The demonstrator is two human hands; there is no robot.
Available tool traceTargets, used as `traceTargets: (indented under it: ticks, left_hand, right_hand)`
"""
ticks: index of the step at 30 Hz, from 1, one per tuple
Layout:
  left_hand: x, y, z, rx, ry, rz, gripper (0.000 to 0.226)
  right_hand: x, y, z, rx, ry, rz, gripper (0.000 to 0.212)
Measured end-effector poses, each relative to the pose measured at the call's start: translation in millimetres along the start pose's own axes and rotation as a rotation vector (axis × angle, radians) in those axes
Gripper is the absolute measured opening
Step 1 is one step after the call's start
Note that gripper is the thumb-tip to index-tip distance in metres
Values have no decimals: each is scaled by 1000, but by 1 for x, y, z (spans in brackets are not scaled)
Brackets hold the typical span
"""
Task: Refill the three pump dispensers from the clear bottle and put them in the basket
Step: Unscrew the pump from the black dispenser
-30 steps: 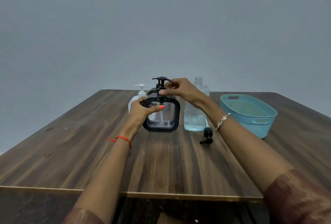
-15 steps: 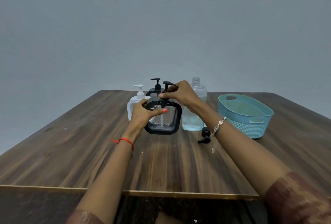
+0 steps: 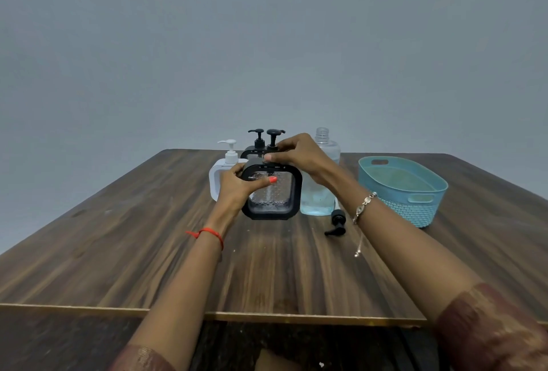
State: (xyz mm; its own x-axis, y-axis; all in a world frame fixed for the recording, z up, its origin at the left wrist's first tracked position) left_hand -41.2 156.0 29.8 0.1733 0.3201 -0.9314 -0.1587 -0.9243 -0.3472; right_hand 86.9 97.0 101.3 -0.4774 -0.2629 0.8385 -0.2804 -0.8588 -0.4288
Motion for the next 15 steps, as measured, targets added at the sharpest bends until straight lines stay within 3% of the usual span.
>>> traceTargets:
  ticks: [4,8,13,15]
  left_hand:
    - [0,1,-2,35,36,26,49]
    - [7,2,0,85,13,44,46]
    - [17,-5,29,-84,-4,56,36]
    - [18,-9,42,-155,12,57,40]
  right_hand:
    - [4,1,-1,87,-214,-40,27]
    - [15,-1,22,11,-299,-9,31]
    - [35,6,69,-129,-525,155,33]
    - [35,16,77,-159,-407,231,36]
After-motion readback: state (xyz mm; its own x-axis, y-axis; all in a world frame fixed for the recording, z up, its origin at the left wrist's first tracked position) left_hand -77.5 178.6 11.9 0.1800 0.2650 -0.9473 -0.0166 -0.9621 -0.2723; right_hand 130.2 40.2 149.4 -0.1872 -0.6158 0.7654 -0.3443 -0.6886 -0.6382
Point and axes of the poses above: each hand's wrist, its own y-axis away from the middle knuckle, its own z-axis out of the back of the hand, x = y × z, the point moved 10 cm from there along -y, towards the middle knuckle, and after that the axes turned 9 degrees about -x, right-handed, at the moved point
